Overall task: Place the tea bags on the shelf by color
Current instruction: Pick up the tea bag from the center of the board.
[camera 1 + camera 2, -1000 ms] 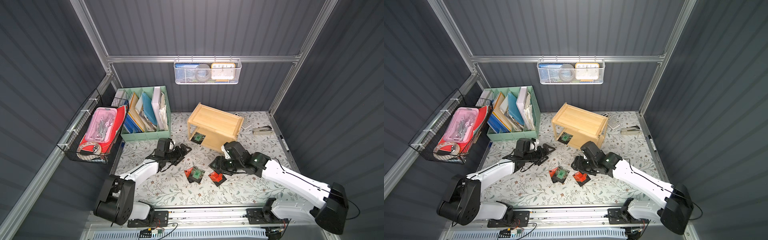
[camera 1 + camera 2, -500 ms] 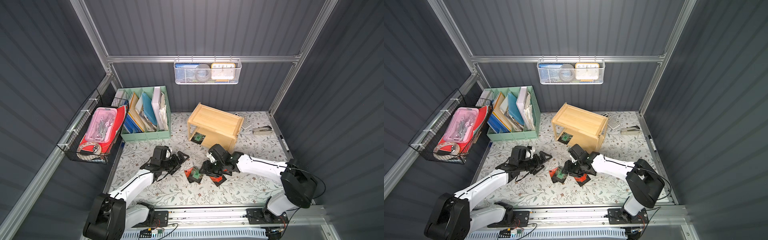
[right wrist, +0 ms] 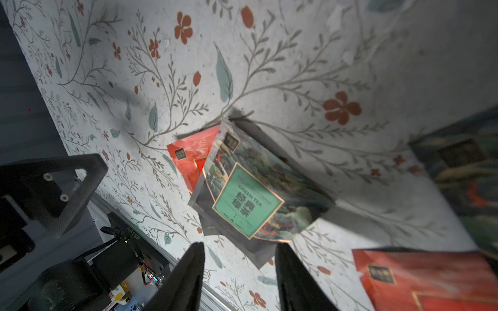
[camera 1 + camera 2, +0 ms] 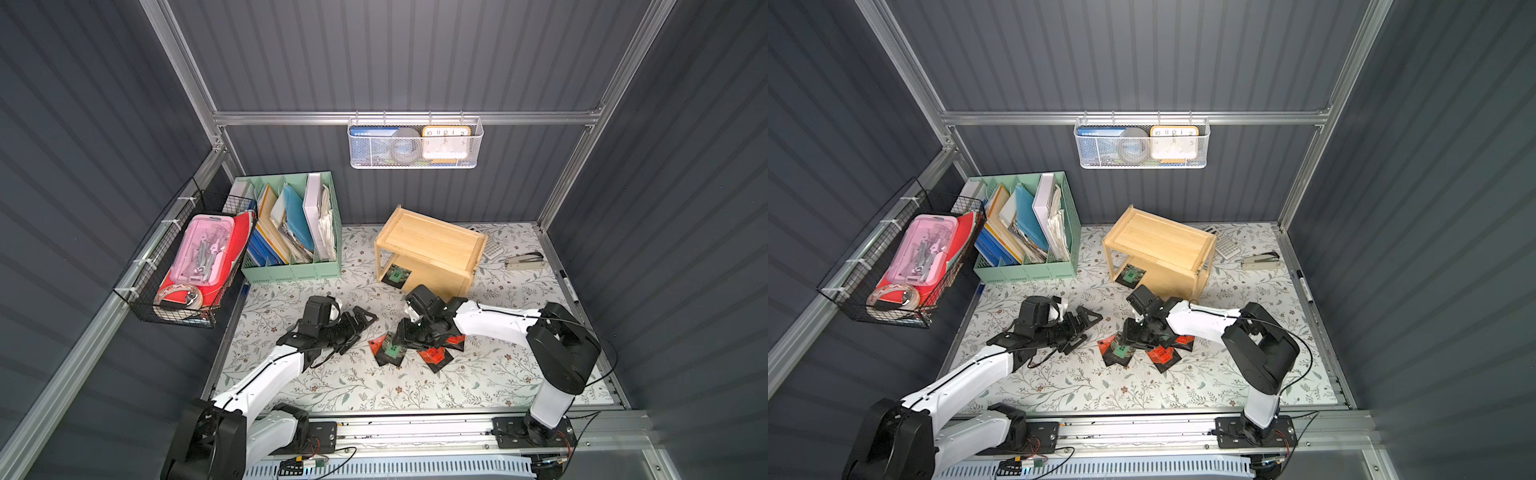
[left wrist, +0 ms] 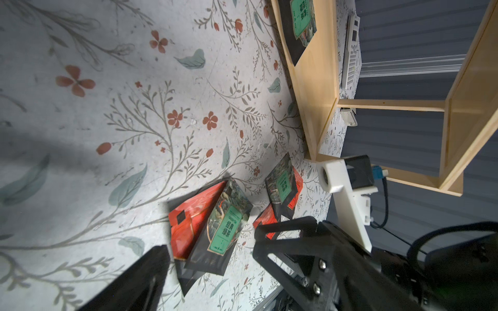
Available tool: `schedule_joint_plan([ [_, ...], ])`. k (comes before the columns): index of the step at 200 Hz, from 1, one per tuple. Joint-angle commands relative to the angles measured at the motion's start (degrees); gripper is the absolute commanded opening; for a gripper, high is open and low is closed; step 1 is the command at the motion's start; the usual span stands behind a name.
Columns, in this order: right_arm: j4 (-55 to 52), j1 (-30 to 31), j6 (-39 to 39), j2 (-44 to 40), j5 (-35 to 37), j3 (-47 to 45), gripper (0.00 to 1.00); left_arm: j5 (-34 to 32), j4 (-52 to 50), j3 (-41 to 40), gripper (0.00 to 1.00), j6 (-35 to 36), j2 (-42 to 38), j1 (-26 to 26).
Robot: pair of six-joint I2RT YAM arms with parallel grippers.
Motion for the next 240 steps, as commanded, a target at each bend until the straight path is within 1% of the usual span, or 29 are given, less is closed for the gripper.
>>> schedule_joint_plan([
  [1, -1.61, -0.79, -1.12, 1.94, 1.33, 1.81, 0.48, -0.10, -2.00, -0.98, 1.00, -0.51, -1.76, -0.01],
  [47, -1.71, -1.37, -0.95, 3.31, 1.24, 1.70, 0.48, -0.08, -2.66, -1.42, 1.00, -0.63, -3.27, 0.06],
  [127, -0.07, -1.52, -0.46, 4.67, 0.54, 1.66, 0.48, 0.02, -2.14, -1.94, 1.00, -0.95, -3.55, 0.03],
  [186, 1.12, -1.52, 0.96, 5.92, -0.08, 1.40, 0.48, 1.28, 0.20, -3.08, 1.00, -1.56, -3.73, 0.04],
  [212, 1.21, -1.46, 3.21, 5.89, -0.16, 0.66, 0.48, 1.53, 1.58, -3.48, 1.00, -2.12, -3.83, 0.00],
  [240, 2.66, -1.41, 9.49, 5.24, -0.60, -1.37, 0.48, 1.80, 3.19, -4.39, 1.00, -3.17, -3.65, -0.01],
])
